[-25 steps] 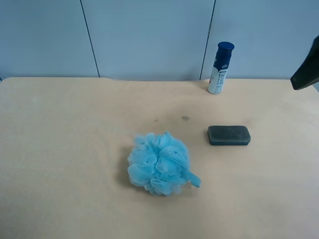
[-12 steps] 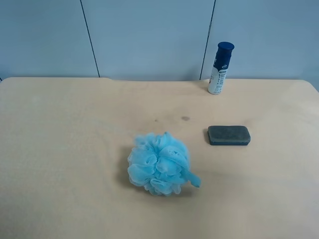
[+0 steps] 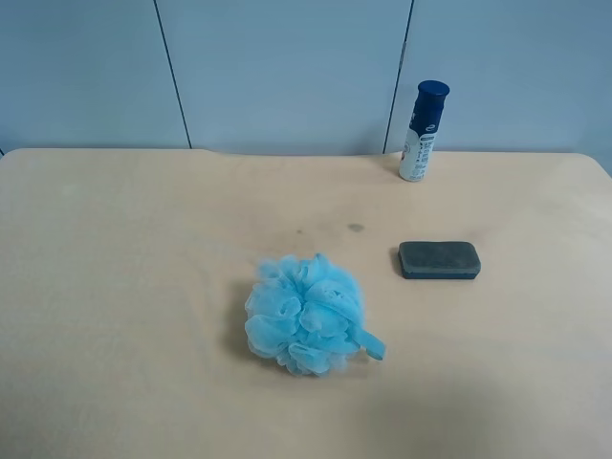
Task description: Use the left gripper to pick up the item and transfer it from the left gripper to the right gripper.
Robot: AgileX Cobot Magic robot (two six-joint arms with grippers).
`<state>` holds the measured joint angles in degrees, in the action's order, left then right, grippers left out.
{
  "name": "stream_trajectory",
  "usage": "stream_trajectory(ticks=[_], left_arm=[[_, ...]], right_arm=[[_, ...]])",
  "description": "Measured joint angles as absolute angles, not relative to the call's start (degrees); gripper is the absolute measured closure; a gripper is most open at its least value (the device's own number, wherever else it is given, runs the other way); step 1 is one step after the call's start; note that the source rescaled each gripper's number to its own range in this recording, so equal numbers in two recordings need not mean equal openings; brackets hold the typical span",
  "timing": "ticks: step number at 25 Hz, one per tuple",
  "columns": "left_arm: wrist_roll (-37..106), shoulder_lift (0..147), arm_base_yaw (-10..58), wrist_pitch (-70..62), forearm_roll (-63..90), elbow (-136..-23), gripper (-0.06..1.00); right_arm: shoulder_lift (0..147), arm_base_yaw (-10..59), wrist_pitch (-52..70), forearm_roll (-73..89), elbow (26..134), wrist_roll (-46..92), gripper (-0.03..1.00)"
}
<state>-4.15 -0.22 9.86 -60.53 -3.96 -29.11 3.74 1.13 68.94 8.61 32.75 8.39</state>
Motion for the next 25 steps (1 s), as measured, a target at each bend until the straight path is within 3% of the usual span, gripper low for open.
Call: stream_trajectory(ticks=[12,25], left_arm=[[-4.15,-0.22,9.79,-60.53,-3.96,-29.11,-0.06],[-4.15,-0.22,2.43,-60.53,-3.96,-29.11,-0.06]], right_arm=[[-0.14,1.13,61.43,4.48,28.83,5.76,-0.03],[-0.14,1.13,61.43,4.23,28.83,5.45,-0.03]])
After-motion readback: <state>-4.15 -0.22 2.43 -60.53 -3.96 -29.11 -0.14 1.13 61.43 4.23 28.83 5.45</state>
